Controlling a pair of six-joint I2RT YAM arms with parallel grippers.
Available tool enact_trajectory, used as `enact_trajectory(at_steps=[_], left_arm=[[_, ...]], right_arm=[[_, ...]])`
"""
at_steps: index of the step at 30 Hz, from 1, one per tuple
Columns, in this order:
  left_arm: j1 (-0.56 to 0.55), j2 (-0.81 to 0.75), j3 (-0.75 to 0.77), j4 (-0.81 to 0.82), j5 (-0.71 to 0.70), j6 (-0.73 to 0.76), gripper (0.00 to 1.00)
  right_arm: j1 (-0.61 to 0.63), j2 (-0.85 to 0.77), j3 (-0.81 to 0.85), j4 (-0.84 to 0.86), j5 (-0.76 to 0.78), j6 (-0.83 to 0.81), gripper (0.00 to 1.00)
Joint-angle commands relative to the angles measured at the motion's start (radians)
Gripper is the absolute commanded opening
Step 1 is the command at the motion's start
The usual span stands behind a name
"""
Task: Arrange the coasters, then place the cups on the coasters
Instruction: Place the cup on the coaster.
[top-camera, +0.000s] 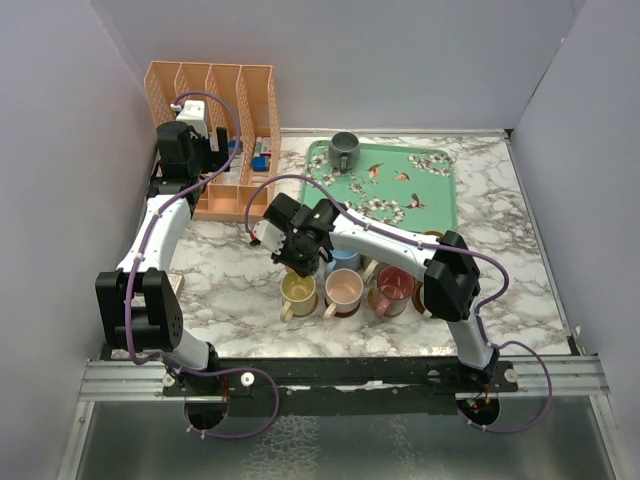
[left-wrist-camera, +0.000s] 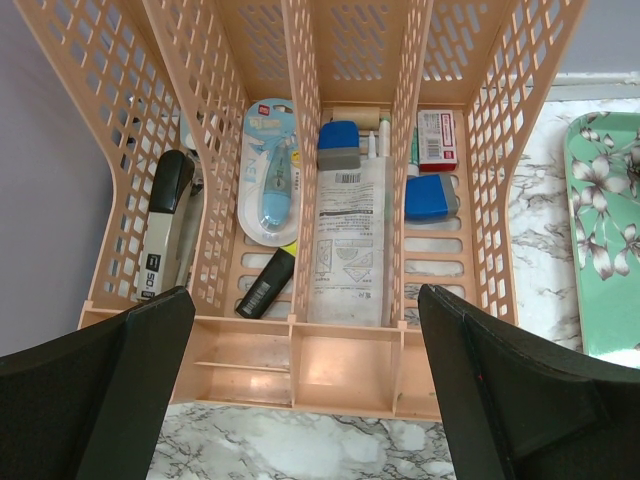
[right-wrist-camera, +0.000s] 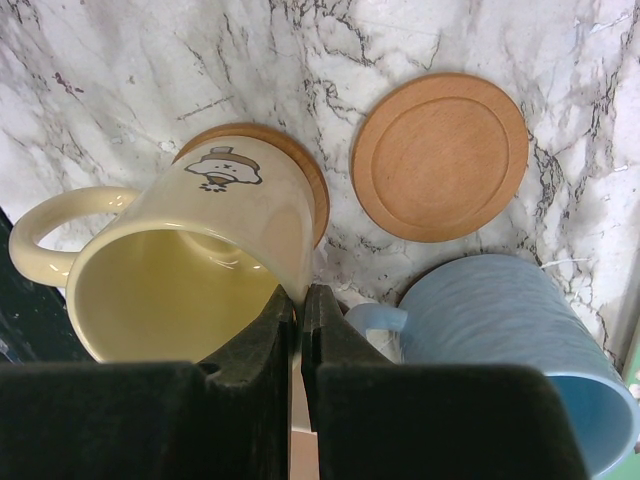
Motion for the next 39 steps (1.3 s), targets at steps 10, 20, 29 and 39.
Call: enact_trajectory(at_steps=[10,20,29,39], left_arm=[[0.008,-0.036,-0.018,0.029,0.023,0.016,0.99],[0.008,-0.041,-0.029,0.036,0.041,0.024,0.99],[0.008,-0.030,-0.032,0.039,0.128,0.039,0.99],[-0.032,0.048,0.026,0.024,0.173,0.023,0.98]], right_arm=[[0.012,0.007,0.026,0.029,0.035,0.008,0.26],[0.009,-0.037,0.076,0.049,0.099,0.008,0.65],[-0.076,-0.115,0.123,0.090,0.093,-0.003,0.66],[-0.294,-0.276,0.079,0.132,0.064,-0.006,0.66]])
